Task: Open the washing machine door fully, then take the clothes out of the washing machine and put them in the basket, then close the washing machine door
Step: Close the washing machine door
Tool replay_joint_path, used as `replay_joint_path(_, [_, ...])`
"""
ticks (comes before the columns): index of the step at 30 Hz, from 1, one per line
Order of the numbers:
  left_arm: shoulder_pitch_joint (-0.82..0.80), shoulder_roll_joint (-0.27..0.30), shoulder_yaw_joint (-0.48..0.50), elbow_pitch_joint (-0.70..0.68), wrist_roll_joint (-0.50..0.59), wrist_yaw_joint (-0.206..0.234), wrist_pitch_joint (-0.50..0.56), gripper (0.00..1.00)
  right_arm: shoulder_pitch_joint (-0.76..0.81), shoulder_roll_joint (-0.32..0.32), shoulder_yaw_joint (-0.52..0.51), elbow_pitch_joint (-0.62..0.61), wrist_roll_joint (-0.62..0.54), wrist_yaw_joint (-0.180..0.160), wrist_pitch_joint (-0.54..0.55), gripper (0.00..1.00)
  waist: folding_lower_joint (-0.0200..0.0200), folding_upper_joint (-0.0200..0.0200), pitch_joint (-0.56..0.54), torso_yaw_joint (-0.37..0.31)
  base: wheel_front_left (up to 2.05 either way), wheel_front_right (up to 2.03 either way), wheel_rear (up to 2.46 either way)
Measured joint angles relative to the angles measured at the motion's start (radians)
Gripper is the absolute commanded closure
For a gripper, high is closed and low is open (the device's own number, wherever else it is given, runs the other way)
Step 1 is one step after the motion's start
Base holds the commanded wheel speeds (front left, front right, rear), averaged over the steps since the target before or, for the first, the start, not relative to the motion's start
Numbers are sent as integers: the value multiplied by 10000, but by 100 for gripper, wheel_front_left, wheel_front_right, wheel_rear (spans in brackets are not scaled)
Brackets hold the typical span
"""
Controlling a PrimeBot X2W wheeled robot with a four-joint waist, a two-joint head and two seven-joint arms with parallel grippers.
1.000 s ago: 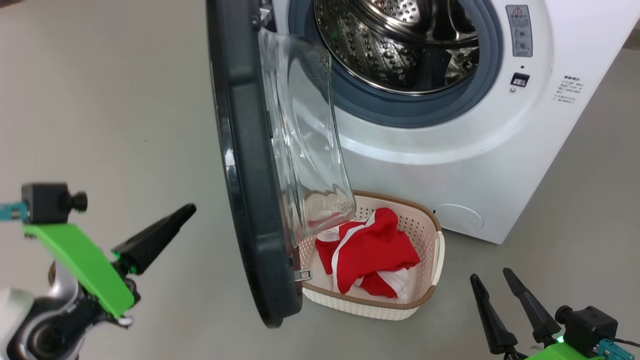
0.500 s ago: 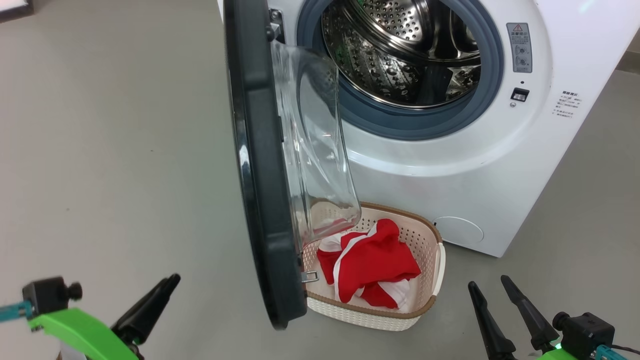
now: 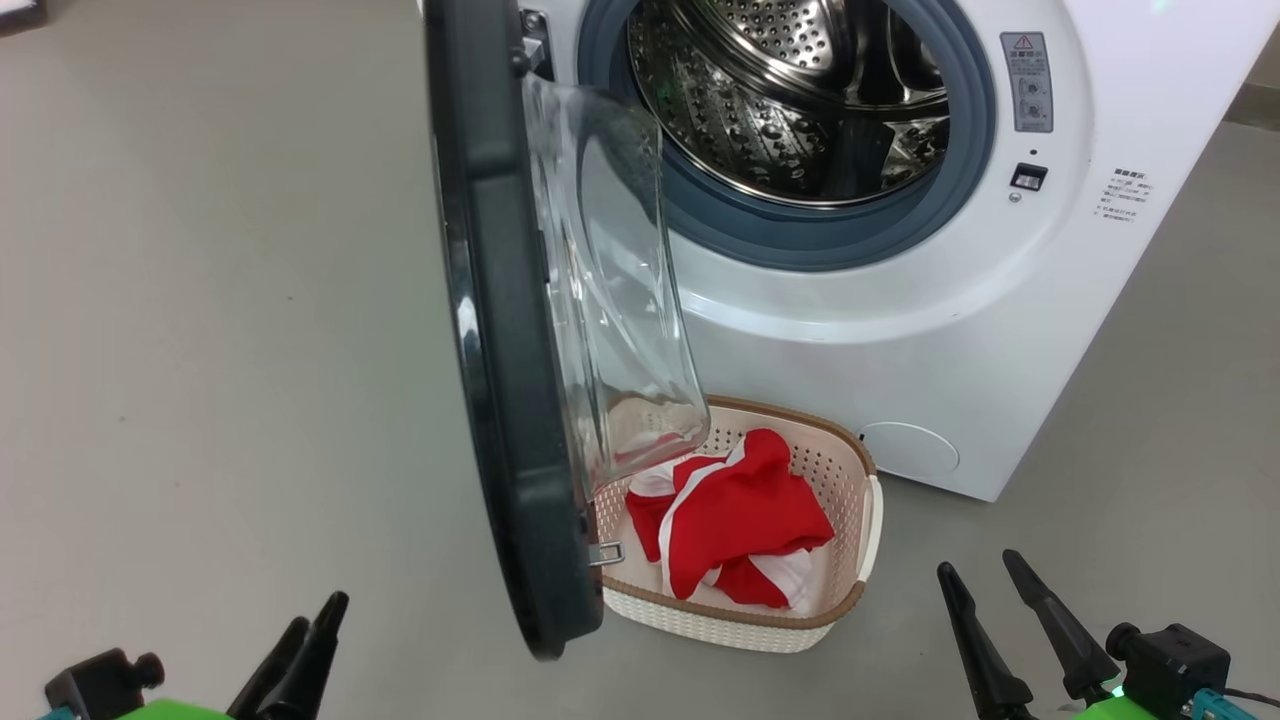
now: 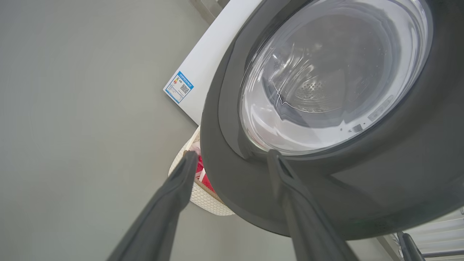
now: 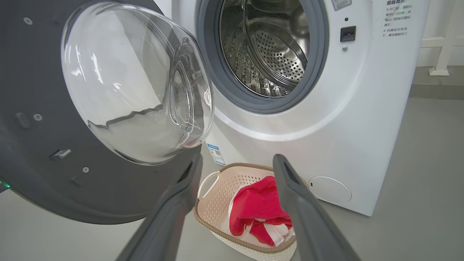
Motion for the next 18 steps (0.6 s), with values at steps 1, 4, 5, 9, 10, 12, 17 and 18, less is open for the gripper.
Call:
replay_joint_path(1, [0,-56,2,127,113,0,-127,0,0,0,-6,2,0,0,0,0,0,0,4,-22,0,0,0])
replay_joint_path(4, [3,-311,86,453,389,0,-326,0,-1,-2,-35,4,0,0,0,0,0,0,34,-83,0,0,0])
replay_joint_path(5, [3,-311,86,453,389,0,-326,0,-1,-2,-35,4,0,0,0,0,0,0,34,-83,0,0,0])
replay_joint_path(9, [7,-830,966,924,1465,0,-374,0,-6,-4,-146,-8,0,0,0,0,0,0,104,-162,0,0,0])
replay_joint_path(10, [8,-974,1289,1018,1879,0,-376,0,-8,-6,-188,-12,0,0,0,0,-1,0,127,-182,0,0,0])
replay_joint_path(12, [10,-1325,1916,1127,2629,-2,-374,0,-11,-8,-270,-23,0,0,0,0,0,0,161,-233,0,0,0])
replay_joint_path(17, [278,-2046,3175,1292,5074,-8,-376,0,-13,-48,-422,-48,0,0,0,0,0,0,230,-378,0,0,0])
replay_joint_path(18, [363,-2180,3413,1283,5538,-8,-376,0,-14,-50,-466,-59,0,0,0,0,0,0,241,-404,0,0,0])
